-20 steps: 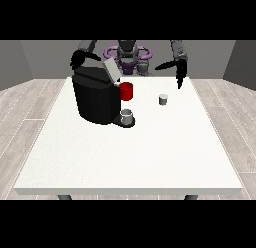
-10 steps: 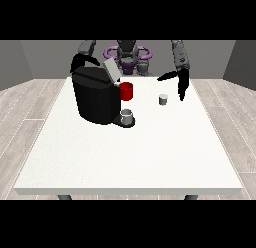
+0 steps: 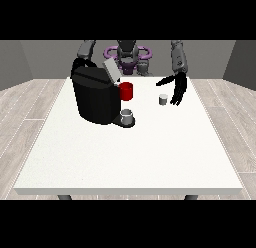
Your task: Insert the coffee pod into the coffee machine and close the lid
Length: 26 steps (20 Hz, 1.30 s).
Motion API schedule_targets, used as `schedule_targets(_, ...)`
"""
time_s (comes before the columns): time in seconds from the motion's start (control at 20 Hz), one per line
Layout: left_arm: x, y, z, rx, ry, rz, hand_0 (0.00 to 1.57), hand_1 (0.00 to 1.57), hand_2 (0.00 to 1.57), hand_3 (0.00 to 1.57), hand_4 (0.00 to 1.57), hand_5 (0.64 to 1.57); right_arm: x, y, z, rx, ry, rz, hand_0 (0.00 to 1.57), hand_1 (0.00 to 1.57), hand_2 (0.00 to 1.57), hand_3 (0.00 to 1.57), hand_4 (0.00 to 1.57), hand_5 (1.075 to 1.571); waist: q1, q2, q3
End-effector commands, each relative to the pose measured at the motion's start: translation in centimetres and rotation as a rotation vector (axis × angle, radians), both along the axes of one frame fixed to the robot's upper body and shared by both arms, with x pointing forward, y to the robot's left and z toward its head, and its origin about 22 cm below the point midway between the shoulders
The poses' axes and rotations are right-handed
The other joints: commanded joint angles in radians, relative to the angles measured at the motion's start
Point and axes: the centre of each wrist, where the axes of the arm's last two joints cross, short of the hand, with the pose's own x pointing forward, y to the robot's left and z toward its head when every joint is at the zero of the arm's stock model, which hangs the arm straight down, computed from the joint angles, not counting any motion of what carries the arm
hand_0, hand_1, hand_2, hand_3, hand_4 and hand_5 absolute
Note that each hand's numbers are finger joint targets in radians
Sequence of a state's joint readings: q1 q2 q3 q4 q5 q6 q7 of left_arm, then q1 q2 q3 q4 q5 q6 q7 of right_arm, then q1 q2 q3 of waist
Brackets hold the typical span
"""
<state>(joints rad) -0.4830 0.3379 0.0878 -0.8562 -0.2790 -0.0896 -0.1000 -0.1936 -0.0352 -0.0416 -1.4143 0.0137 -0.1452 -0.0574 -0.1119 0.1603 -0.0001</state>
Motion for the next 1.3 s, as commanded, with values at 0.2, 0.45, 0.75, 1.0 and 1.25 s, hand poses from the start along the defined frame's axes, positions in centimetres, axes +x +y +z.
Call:
schedule_targets(0.2, 0.0, 0.7, -0.5, 0.179, 0.102, -0.050, 0.70, 0.70, 0.78, 0.49, 0.00, 1.571, 0.1, -1.3, -1.1, -0.017, 0.088, -0.029, 0.00, 0.00, 0.00, 0.00, 0.39, 1.571, 0.021, -0.053, 0.0004)
schedule_targets(0.45, -0.5, 2.2, -1.9, 0.247, 0.053, -0.051, 0.54, 0.54, 0.69, 0.44, 0.00, 1.571, 0.4, -0.1, 0.1, -0.016, 0.024, -0.001, 0.00, 0.00, 0.00, 0.00, 0.45, 1.571, -0.012, 0.010, -0.0001)
schedule_targets(0.75, 0.2, -0.1, -3.1, 0.302, -0.054, 0.005, 0.72, 0.72, 0.85, 0.62, 0.15, 1.571, -0.1, 3.0, 0.6, -0.005, 0.006, 0.025, 0.00, 0.00, 0.00, 0.00, 0.49, 1.571, -0.046, 0.030, -0.0005)
schedule_targets(1.0, 0.7, -1.1, -3.1, 0.338, -0.068, 0.014, 0.82, 0.82, 0.97, 0.74, 0.39, 1.571, 0.3, -0.3, -0.8, 0.020, 0.007, -0.006, 0.00, 0.00, 0.00, 0.00, 0.50, 1.571, -0.024, 0.016, 0.0000)
schedule_targets(1.25, 0.6, 2.0, -2.3, 0.453, -0.069, 0.013, 0.93, 0.93, 1.04, 0.82, 0.28, 1.571, 0.2, 1.4, 0.3, 0.042, -0.013, 0.010, 0.00, 0.00, 0.00, 0.00, 0.52, 1.571, -0.048, 0.033, -0.0002)
